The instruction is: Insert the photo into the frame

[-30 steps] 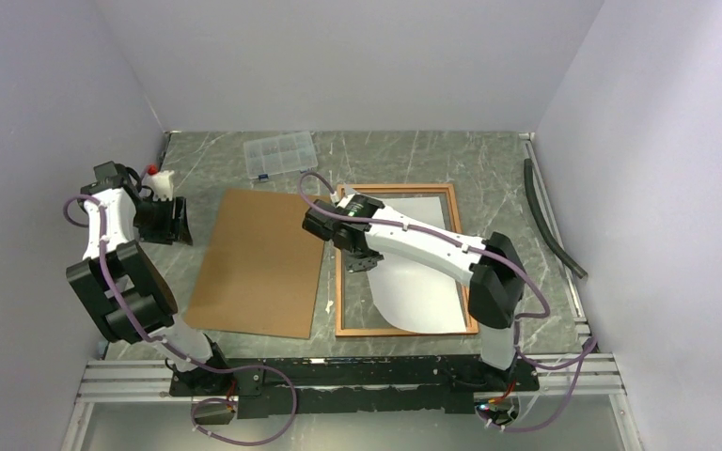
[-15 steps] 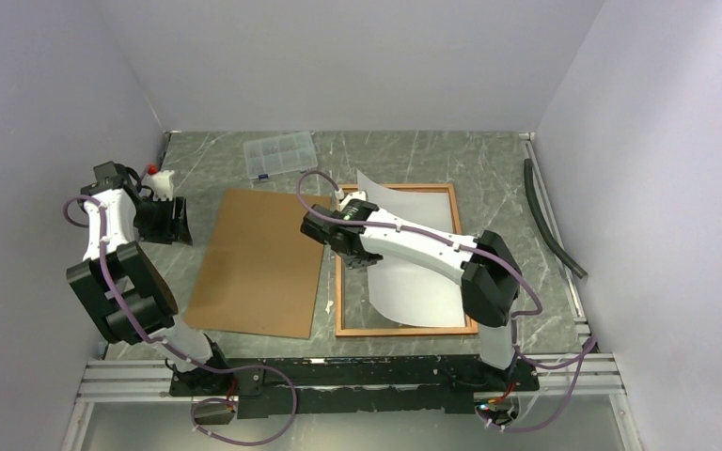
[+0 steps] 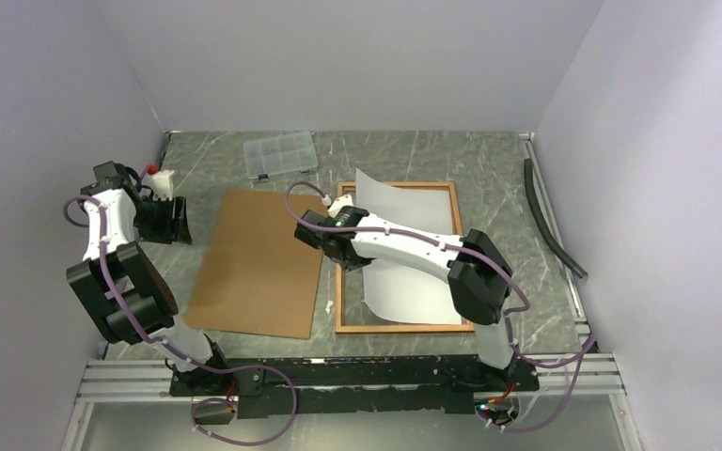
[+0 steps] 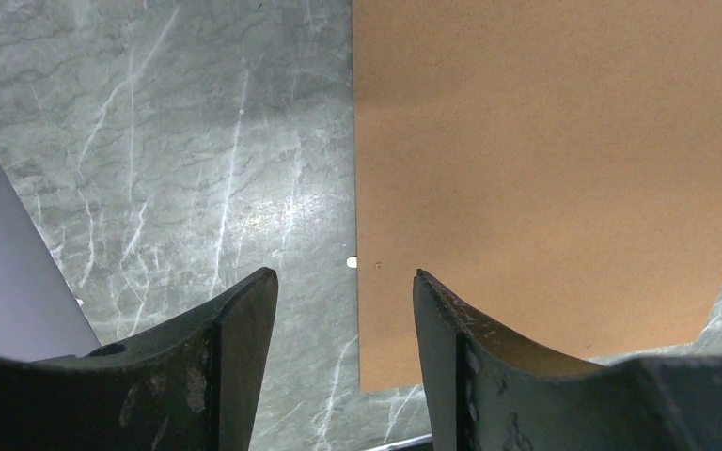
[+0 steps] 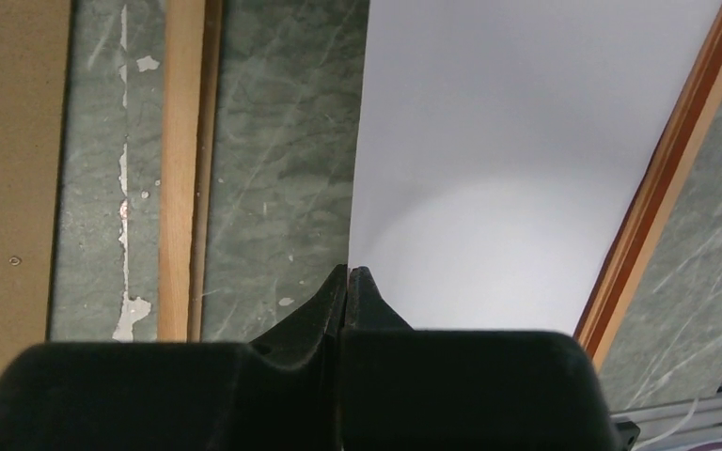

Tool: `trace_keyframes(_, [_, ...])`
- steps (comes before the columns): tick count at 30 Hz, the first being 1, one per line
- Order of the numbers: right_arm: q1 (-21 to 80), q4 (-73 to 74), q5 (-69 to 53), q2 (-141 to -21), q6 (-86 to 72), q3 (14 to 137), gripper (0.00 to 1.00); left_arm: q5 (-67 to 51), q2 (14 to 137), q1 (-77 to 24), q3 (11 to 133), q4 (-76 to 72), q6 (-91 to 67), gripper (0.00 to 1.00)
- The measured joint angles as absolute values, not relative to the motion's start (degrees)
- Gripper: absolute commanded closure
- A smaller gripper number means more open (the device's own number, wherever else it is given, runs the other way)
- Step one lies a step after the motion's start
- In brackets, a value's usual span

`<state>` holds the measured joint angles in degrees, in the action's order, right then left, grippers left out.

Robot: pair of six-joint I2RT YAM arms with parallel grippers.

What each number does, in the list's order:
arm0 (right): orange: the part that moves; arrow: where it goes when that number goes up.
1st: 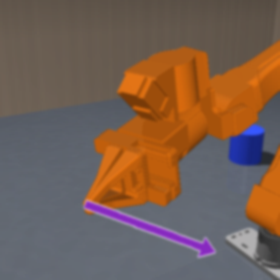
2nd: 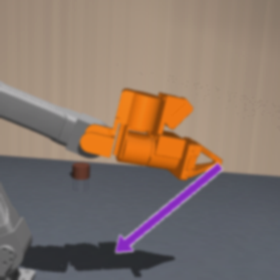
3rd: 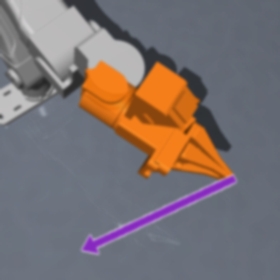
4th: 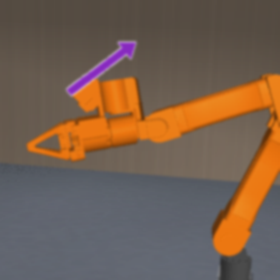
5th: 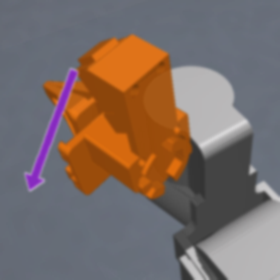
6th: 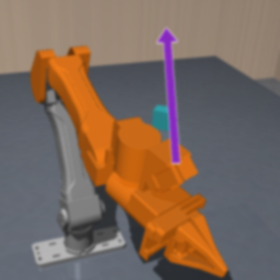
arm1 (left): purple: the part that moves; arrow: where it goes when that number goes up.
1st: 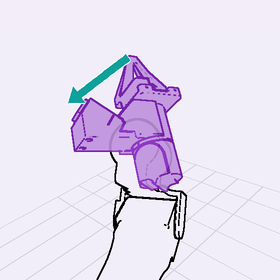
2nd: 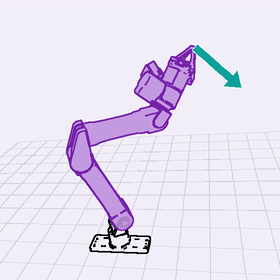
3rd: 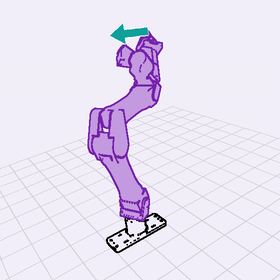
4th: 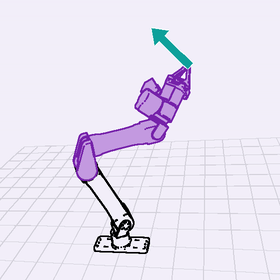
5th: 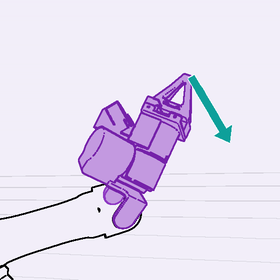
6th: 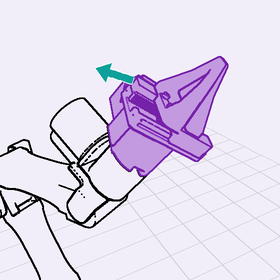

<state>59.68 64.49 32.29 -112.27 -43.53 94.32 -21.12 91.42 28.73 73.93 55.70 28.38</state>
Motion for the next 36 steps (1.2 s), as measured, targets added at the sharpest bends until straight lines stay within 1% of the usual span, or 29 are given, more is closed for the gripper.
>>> trace_keyframes(9, [62.48, 61.19, 32.12, -114.56, -40.99, 93.30, 1.00, -21.10, 91.46, 28.73, 73.93, 55.55, 28.40, 0.39])
trace_keyframes(14, [63.66, 60.71, 31.86, -115.72, -40.91, 92.62, 1.00, -21.10, 91.46, 28.73, 73.93, 55.55, 28.38, 0.37])
trace_keyframes(25, [62.61, 60.88, 33.21, -116.03, -43.99, 92.49, 1.00, -21.10, 91.46, 28.73, 73.71, 55.51, 28.42, 0.36])
trace_keyframes(29, [62.33, 60.97, 34.48, -116.03, -45.50, 92.49, 0.96, -21.10, 91.46, 28.73, 73.58, 55.55, 28.45, 0.36])
trace_keyframes(31, [62.28, 60.95, 34.52, -116.03, -45.80, 92.49, 0.88, -21.10, 91.46, 28.73, 73.58, 55.55, 28.47, 0.35])
trace_keyframes(32, [62.28, 60.93, 34.59, -116.03, -46.00, 92.49, 0.79, -21.08, 91.46, 28.73, 73.58, 55.55, 28.51, 0.35])
trace_keyframes(33, [62.28, 60.88, 34.61, -116.03, -46.11, 92.49, 0.68, -21.08, 91.46, 28.73, 73.58, 55.55, 28.69, 0.34])
trace_keyframes(36, [62.35, 60.51, 34.57, -116.03, -46.15, 92.47, 0.47, -21.08, 91.46, 28.73, 73.58, 55.55, 28.99, 0.32])
